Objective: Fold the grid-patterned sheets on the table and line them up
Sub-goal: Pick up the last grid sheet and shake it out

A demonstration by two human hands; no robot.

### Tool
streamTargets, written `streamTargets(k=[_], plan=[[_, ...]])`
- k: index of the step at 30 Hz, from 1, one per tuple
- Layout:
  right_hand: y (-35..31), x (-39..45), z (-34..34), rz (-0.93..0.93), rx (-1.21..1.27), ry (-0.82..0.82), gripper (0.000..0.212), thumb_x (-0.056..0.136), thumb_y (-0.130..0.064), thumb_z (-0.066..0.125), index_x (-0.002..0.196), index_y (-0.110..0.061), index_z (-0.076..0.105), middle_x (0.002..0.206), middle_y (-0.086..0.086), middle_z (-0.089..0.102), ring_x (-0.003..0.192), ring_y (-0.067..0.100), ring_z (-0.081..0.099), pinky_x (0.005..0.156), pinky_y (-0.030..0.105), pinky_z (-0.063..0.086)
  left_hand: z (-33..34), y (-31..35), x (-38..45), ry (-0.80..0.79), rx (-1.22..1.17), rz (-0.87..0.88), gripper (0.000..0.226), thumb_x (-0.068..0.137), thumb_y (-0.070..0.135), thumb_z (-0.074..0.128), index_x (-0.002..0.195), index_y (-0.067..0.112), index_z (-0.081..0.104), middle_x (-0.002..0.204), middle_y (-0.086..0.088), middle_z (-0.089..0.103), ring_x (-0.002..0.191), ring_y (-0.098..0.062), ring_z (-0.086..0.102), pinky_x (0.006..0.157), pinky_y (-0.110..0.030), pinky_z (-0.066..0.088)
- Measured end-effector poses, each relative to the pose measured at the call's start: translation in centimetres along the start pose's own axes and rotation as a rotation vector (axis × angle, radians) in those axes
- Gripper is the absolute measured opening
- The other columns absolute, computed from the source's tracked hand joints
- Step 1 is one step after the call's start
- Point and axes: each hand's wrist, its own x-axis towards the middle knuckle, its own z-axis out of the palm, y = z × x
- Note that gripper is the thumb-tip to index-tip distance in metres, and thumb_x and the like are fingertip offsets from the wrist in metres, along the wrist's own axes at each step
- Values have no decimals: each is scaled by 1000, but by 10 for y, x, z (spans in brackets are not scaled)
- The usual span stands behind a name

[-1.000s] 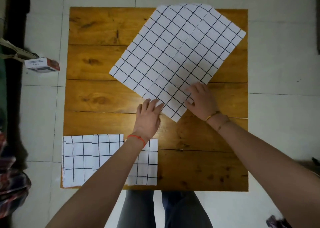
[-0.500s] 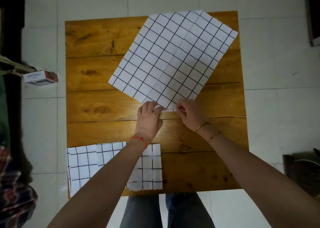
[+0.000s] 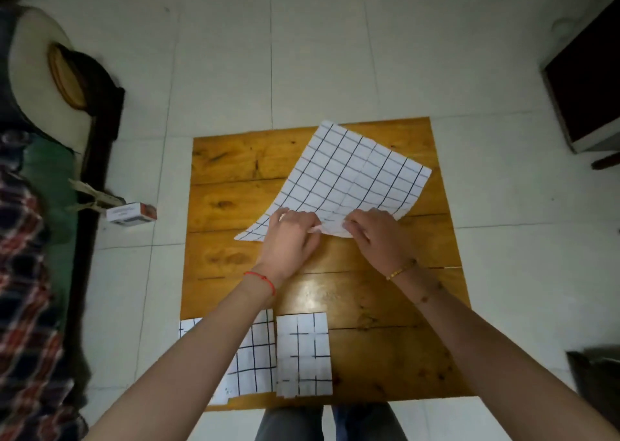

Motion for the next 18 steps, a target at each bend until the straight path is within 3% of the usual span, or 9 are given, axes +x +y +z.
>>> streamTargets(k=[9,14,18], plan=[[-47,12,-120,62,198,109,16,91,-21,58,79,-14,65,68,-6,61,64,11,53,58,19,36,-111,18,-9,101,12,37,7,85,21,63,92,20,62,83,3,67,83,-22,62,83,-30,37],[-65,10,-169,73,168,148,16,88,-18,60,75,-10,65,67,6,63,66,20,57,64,28,41,-156,28,-20,174,6,48,10,81,19,65,92,17,65,86,1,70,82,-22,65,75,-35,51],[-80,2,-199,85,146,172,14,88,-20,61,78,-13,67,65,6,62,62,14,53,59,13,36,-187,36,-28,200,34,71,10,85,20,64,91,14,69,88,-2,68,82,-22,64,68,-29,46]])
